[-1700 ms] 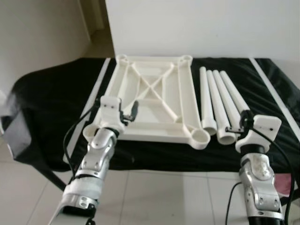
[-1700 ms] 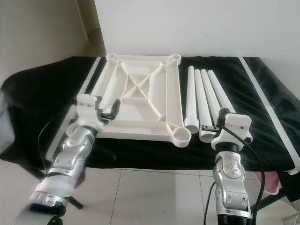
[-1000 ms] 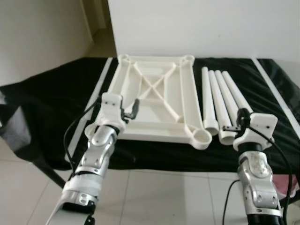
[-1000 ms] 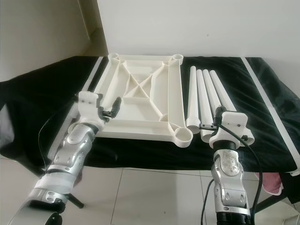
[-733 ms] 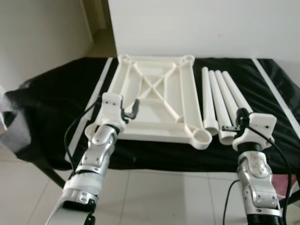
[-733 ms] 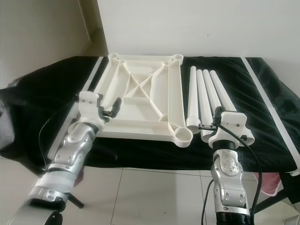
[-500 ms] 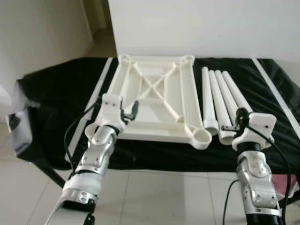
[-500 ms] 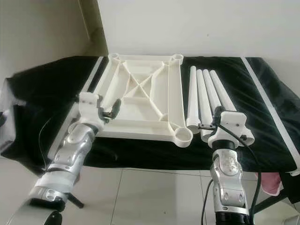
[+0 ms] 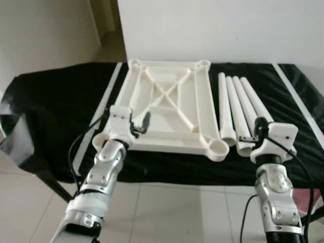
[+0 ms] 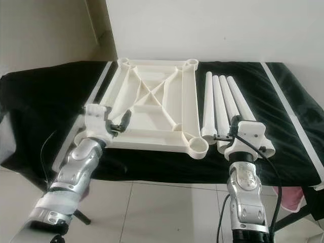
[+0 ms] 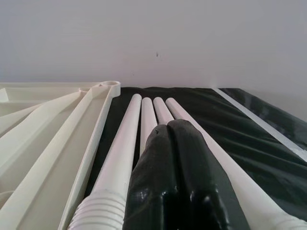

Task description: Building children table

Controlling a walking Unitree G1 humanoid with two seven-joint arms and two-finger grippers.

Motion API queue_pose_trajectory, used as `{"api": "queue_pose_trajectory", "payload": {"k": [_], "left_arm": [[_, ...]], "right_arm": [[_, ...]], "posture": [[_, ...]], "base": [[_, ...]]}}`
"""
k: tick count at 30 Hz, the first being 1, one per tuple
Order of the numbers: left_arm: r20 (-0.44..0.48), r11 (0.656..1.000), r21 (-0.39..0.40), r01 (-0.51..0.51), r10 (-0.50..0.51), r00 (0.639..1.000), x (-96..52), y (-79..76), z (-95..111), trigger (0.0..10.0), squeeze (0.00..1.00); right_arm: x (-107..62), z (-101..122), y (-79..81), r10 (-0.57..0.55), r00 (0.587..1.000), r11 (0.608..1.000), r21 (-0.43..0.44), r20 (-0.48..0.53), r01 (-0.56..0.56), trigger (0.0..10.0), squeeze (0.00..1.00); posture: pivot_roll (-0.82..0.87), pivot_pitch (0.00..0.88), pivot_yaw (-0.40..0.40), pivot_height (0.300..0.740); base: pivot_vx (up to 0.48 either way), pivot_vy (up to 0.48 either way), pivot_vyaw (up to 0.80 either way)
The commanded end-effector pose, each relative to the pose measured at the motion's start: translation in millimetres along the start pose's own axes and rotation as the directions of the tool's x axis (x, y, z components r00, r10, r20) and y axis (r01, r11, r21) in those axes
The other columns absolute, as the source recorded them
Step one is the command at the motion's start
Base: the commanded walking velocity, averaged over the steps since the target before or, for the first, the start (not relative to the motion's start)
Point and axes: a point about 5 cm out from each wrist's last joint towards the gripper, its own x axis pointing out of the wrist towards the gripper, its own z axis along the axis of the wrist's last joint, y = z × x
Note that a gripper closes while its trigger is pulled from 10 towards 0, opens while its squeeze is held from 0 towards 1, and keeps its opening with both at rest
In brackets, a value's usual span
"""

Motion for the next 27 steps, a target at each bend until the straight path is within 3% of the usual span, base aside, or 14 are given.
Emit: {"api": "queue_pose_trajectory", "payload": {"k": [1, 3, 5, 6, 7, 8, 14, 16, 18, 19, 22, 23, 26, 27], "left_arm": [[-0.02, 0.985, 0.014, 0.174, -0.174, 0.985, -0.6, -4.9, -1, 10.0, 1.0], [-0.045, 0.98, 0.045, 0.194, -0.192, 0.98, 0.4, -7.0, -2, 10.0, 0.56], [-0.049, 0.977, 0.049, 0.208, -0.206, 0.977, 0.3, -8.3, -2, 10.0, 0.56], [-0.039, 0.971, 0.065, 0.229, -0.227, 0.973, -0.7, -10.9, -2, 10.0, 0.0], [-0.039, 0.971, 0.065, 0.229, -0.227, 0.973, -0.7, -10.9, -2, 10.0, 0.0], [-0.016, 0.966, 0.052, 0.253, -0.253, 0.967, -2.5, -13.6, 0, 0.0, 0.0], [-0.053, 0.962, 0.087, 0.259, -0.255, 0.966, -3.4, -16.4, -4, 0.0, 0.0], [-0.089, 0.961, 0.093, 0.259, -0.251, 0.964, -4.9, -16.6, -11, 10.0, 0.0], [-0.102, 0.962, 0.088, 0.258, -0.249, 0.963, -5.3, -16.7, -14, 10.0, 0.0], [-0.095, 0.963, 0.071, 0.261, -0.254, 0.962, -7.4, -16.7, -14, 0.0, 0.0], [-0.134, 0.959, 0.07, 0.276, -0.265, 0.955, -8.8, -18.0, -20, 0.0, 0.0], [-0.172, 0.95, 0.05, 0.309, -0.297, 0.939, -9.7, -22.5, -24, 10.0, 0.0], [-0.198, 0.938, 0.031, 0.345, -0.333, 0.922, -10.4, -28.1, -27, 10.0, 0.0], [-0.195, 0.934, 0.012, 0.356, -0.347, 0.917, -10.7, -31.3, -26, 10.0, 0.0]], "right_arm": [[-2.5, -1, 1.5, -0.003, 1.0, 1.0, 0.004, -0.004, 0.003, 10.0, 0.0], [-2.2, -1, 1.4, -0.006, 1.0, 1.0, 0.004, -0.004, 0.006, 10.0, 0.0], [-2.0, -1, 1.4, -0.006, 1.0, 1.0, 0.003, -0.004, 0.006, 10.0, 0.0], [-1.8, -1, 1.1, -0.007, 1.0, 1.0, 0.005, -0.004, 0.007, 10.0, 0.0], [-1.8, -1, 1.1, -0.007, 1.0, 1.0, 0.005, -0.004, 0.007, 10.0, 0.0], [-1.8, -1, 1.1, -0.007, 1.0, 1.0, 0.005, -0.005, 0.007, 10.0, 0.0], [-1.9, -2, 1.8, -0.006, 1.0, 1.0, 0.003, -0.008, 0.006, 10.0, 0.0], [-1.9, -2, 2.1, -0.006, 1.0, 1.0, 0.004, -0.012, 0.006, 10.0, 0.0], [-1.9, -3, 1.9, -0.006, 1.0, 1.0, 0.005, -0.013, 0.006, 10.0, 0.0], [-2.0, -4, 1.9, -0.004, 1.0, 1.0, 0.005, -0.018, 0.004, 10.0, 0.0], [-1.8, -7, 2.1, 0.002, 1.0, 1.0, 0.007, -0.03, -0.002, 10.0, 0.0], [-1.6, -9, 2.1, 0.003, 0.999, 1.0, 0.015, -0.044, -0.003, 10.0, 0.0], [-1.4, -12, 2.2, 0.008, 0.998, 1.0, 0.025, -0.063, -0.007, 10.0, 0.0], [-1.1, -14, 0.5, -0.003, 0.997, 1.0, 0.03, -0.077, 0.005, 10.0, 0.75]], "posture": [[-0.03, 0.0, 0.065, 0.74], [-0.04, 0.0, 0.066, 0.74], [-0.04, 0.0, 0.066, 0.74], [-0.04, 0.0, 0.068, 0.74], [-0.04, 0.0, 0.068, 0.74], [-0.04, 0.0, 0.068, 0.74], [-0.04, 0.0, 0.065, 0.74], [-0.04, 0.0, 0.064, 0.74], [-0.04, 0.0, 0.063, 0.74], [-0.04, 0.0, 0.062, 0.74], [-0.04, 0.0, 0.061, 0.74], [-0.03, 0.0, 0.058, 0.74], [-0.04, 0.0, 0.058, 0.74], [-0.03, 0.0, 0.054, 0.74]], "base": [[0.0, 0.0, 0.0], [0.0, 0.0, 0.0], [0.0, 0.0, 0.0], [0.0, 0.0, 0.0], [0.0, 0.0, 0.0], [0.0, 0.0, 0.0], [0.0, 0.0, 0.0], [0.0, 0.0, 0.0], [0.0, 0.0, 0.0], [0.0, 0.0, 0.0], [0.0, 0.0, 0.0], [0.0, 0.0, 0.0], [0.0, 0.0, 0.0], [0.0, 0.0, 0.0]]}}
